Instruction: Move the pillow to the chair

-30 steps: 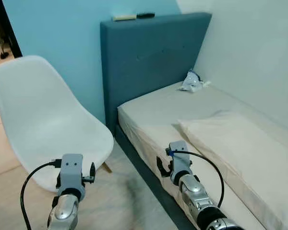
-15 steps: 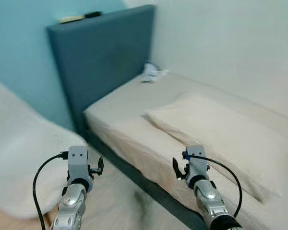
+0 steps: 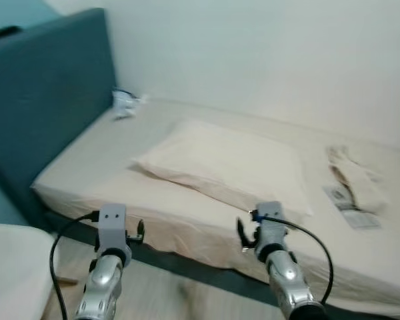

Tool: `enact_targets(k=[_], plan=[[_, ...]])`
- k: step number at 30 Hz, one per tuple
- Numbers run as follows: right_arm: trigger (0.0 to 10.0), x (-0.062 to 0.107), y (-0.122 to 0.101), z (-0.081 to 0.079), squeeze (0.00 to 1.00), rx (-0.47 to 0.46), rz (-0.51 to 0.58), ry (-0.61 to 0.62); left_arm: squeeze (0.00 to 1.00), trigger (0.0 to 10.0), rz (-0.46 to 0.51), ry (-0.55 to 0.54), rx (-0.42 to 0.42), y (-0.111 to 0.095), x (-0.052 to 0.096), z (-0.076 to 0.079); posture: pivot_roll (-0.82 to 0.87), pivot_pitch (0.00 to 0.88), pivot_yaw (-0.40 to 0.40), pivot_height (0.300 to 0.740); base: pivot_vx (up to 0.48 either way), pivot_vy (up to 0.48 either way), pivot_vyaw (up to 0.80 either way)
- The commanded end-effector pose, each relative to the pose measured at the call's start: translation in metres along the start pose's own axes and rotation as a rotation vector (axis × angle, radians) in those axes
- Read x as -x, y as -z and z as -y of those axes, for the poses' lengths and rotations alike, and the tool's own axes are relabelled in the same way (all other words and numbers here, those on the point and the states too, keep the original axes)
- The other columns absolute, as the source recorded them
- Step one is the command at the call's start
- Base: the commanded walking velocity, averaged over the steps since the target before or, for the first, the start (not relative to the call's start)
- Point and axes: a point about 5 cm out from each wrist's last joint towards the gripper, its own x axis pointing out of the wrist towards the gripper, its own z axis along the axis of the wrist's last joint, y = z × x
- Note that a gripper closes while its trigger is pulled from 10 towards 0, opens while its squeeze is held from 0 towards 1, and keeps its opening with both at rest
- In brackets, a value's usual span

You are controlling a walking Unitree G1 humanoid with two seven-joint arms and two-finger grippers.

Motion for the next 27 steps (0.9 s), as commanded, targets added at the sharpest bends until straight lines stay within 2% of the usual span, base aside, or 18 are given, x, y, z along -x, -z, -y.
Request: enact_targets(k=[1, 9, 19, 22, 27], plan=[[10.0, 0.001, 0.002, 0.002, 0.0, -0.003, -0.012, 0.003, 0.0, 10.0, 0.01, 0.02, 0.012, 0.002, 0.001, 0.005, 0.02, 0.067, -0.029, 0.74, 0.0, 0.0, -0.8], [10.0, 0.001, 0.001, 0.0, 0.0, -0.001, -0.011, -0.005, 0.0, 10.0, 0.067, 0.04, 0.035, -0.003, 0.002, 0.012, 0.01, 0.067, -0.027, 0.74, 0.0, 0.0, -0.8], [10.0, 0.002, 0.0, 0.004, 0.0, -0.006, 0.001, 0.007, 0.0, 10.0, 0.081, 0.041, 0.019, -0.006, 0.0, 0.014, 0.0, 0.066, -0.019, 0.74, 0.0, 0.0, -0.8], [10.0, 0.003, -0.002, 0.003, 0.0, 0.016, 0.02, -0.017, 0.0, 10.0, 0.089, 0.054, 0.038, -0.007, 0.0, 0.016, 0.0, 0.066, -0.02, 0.74, 0.0, 0.0, 0.0], [10.0, 0.003, -0.003, 0.003, 0.0, 0.002, 0.024, -0.014, 0.0, 10.0, 0.106, 0.07, 0.054, -0.009, 0.0, 0.019, 0.0, 0.068, -0.024, 0.74, 0.0, 0.0, 0.0]])
